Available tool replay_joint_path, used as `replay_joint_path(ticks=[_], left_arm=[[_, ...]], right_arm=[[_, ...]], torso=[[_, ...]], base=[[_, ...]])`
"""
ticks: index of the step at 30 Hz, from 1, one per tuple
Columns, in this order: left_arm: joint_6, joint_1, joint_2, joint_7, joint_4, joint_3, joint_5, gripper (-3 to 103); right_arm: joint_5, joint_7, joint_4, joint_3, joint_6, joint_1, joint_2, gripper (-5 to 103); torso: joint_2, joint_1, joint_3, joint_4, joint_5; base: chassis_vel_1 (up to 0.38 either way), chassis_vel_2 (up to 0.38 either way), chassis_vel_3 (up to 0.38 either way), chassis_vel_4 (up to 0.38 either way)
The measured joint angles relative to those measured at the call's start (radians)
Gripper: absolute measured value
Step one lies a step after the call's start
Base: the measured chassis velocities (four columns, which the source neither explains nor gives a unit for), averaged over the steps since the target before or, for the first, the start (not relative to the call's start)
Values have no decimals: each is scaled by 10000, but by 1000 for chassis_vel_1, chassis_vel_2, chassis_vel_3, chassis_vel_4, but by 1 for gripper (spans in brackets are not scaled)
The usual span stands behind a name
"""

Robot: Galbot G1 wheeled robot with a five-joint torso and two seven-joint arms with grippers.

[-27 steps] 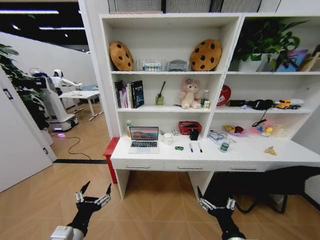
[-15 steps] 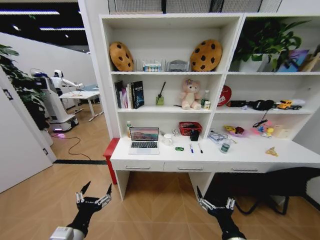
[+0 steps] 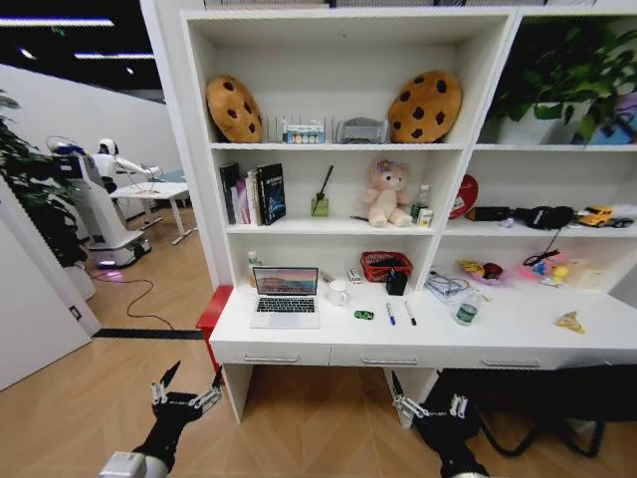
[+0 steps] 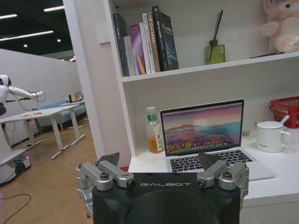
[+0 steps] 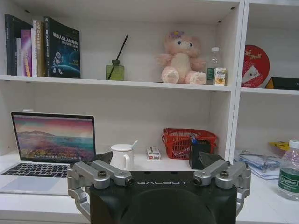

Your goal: Organize the objects on the table.

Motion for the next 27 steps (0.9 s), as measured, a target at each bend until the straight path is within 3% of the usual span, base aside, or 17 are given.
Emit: replay_joint_path(ticks=[22,27], left_arm=[[-7,-21,35,15,180,-13,9,96],[16,-110,300,27,312,-60,-20,96]], right_arm=[[-85,127,-251,-113,99,184,-43,100],[-149,319,-308,-102,190,229,-82,100]], torso=[[1,-2,0,-1,8],[2,-3,-1,0,3]], base=[[-186,178,199,-180],[-133,146,136,-142]])
